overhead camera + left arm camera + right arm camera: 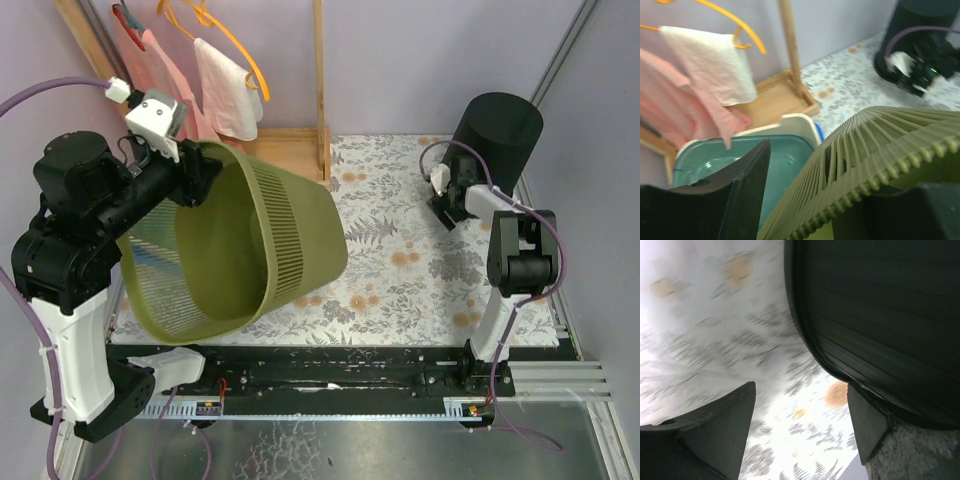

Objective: Turn the large container upside down
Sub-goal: Move the container to the corner of the board.

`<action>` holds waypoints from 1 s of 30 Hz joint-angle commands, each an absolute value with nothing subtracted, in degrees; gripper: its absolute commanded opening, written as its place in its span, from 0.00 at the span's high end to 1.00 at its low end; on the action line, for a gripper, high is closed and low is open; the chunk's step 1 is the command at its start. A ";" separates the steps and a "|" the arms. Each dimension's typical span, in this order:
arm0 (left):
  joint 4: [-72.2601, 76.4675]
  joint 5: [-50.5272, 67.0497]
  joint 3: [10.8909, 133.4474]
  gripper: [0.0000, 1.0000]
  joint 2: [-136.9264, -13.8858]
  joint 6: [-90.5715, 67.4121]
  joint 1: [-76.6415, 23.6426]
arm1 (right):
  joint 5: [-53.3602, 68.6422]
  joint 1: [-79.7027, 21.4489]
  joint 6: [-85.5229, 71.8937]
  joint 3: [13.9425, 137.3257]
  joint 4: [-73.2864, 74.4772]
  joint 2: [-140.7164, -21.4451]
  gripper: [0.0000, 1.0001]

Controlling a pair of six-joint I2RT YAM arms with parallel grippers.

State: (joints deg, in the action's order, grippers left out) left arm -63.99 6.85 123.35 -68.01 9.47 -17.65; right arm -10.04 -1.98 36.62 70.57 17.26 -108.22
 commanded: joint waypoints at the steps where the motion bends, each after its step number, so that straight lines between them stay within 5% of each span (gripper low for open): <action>1: -63.33 21.98 126.59 1.00 -69.94 7.49 -17.84 | -12.43 1.56 38.16 80.65 15.84 -114.20 0.19; 14: -57.35 45.54 125.03 1.00 -81.24 -4.48 -19.68 | -4.79 3.52 25.44 104.30 16.62 -119.55 0.18; 25: -50.25 51.55 121.03 1.00 -94.47 -9.86 -30.81 | 34.93 6.08 17.52 82.13 26.02 -89.60 0.13; 30: -44.36 53.91 121.44 1.00 -100.22 -13.15 -31.81 | 32.56 8.13 22.48 78.20 33.28 -78.97 0.12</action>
